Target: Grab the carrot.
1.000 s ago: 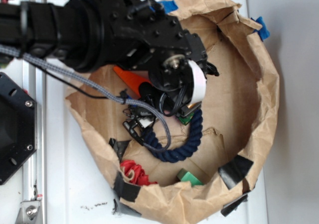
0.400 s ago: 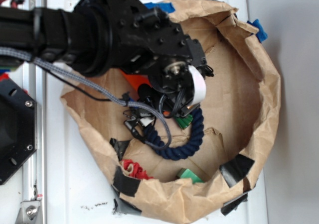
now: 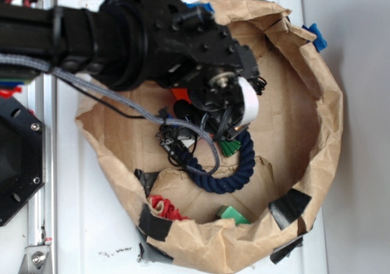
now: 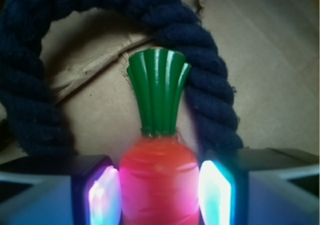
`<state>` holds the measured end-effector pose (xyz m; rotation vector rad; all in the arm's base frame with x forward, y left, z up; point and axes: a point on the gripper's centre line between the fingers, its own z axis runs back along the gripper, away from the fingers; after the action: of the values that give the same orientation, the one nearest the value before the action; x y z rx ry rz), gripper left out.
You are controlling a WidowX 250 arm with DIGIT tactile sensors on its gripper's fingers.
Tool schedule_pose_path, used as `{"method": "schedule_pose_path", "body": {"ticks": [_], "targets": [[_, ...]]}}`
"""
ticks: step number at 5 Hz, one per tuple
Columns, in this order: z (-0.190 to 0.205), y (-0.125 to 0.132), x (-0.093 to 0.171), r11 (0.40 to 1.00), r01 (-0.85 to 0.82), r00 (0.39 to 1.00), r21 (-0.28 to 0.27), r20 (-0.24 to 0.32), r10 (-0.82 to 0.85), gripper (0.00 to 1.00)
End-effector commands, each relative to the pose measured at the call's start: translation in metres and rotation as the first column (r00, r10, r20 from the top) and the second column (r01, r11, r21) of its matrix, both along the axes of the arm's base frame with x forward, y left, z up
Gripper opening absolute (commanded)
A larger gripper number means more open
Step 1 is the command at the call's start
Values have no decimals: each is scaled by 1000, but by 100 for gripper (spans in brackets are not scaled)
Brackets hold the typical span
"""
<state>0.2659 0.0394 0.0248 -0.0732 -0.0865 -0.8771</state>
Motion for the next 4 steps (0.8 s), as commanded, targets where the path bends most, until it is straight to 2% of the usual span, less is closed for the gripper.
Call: {"method": "schedule_pose_path", "body": {"ticks": [1, 2, 3, 4], "targets": [[6, 5, 4, 999, -47, 999, -5, 11, 47, 0], [33, 14, 9, 991, -134, 990, -7, 54, 134, 0], [70, 9, 13, 954, -294, 956, -56, -26, 293, 0], [90, 4, 12, 895, -446, 894, -22, 50, 446, 0]]}}
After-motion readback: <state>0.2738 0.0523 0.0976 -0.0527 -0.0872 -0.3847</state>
